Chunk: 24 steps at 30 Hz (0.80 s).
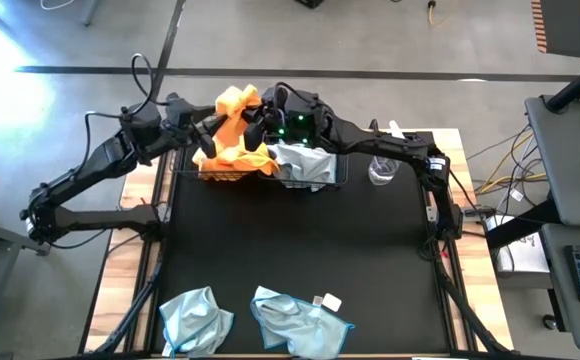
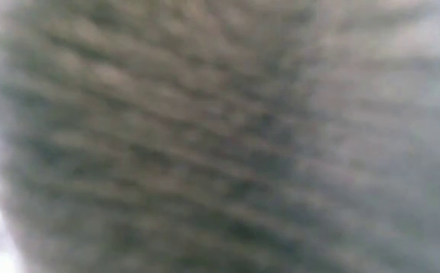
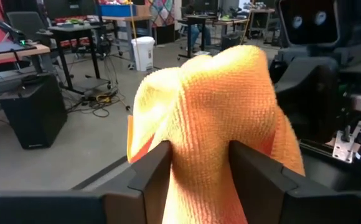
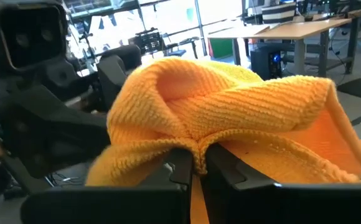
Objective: Sort microfiber towel by color & place in baskets
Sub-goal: Put the yellow microfiber cloth into the left black wire basket
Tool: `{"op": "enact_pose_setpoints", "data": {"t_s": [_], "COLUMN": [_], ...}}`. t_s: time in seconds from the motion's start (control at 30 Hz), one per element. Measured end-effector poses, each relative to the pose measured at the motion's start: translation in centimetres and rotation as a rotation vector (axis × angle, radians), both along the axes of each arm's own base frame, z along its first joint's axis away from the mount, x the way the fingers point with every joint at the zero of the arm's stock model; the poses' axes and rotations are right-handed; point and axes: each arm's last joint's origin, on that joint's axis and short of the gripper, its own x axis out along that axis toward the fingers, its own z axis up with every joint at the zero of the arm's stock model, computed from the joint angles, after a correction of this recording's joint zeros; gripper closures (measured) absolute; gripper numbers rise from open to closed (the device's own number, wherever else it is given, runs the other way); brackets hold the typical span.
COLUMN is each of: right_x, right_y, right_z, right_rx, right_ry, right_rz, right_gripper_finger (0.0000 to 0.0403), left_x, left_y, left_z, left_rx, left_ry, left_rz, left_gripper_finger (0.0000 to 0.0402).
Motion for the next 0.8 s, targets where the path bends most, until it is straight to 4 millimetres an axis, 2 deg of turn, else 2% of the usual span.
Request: {"op": "enact_pose_setpoints", "data": {"t_s": [0.13, 0.37, 0.8], "right_x": [-0.06, -0.06, -0.07], "right_y": [0.02, 0.02, 0.02], "right_z": [0.30, 0.16, -0.10], "right_rx": [-0.012, -0.019, -0.011], "right_ry": [0.000, 0.018, 0.045], "right_rz": [0.000, 0.000, 0.000], "right_gripper_finger": [0.0390, 0.0390, 0.0389], "left_x": [0.14, 0.01, -0.03], "left_y": [0.15, 0.39, 0.46], "left_z": [-0.10, 0.08, 0.15], "left_rx": [-0.003, 0.007, 0.011], "left_ry": [0.006, -0.011, -0.016], "left_rz": [0.003, 0.019, 0.024], "left_gripper_finger": [0.0291, 0.0393, 0.0400]}}
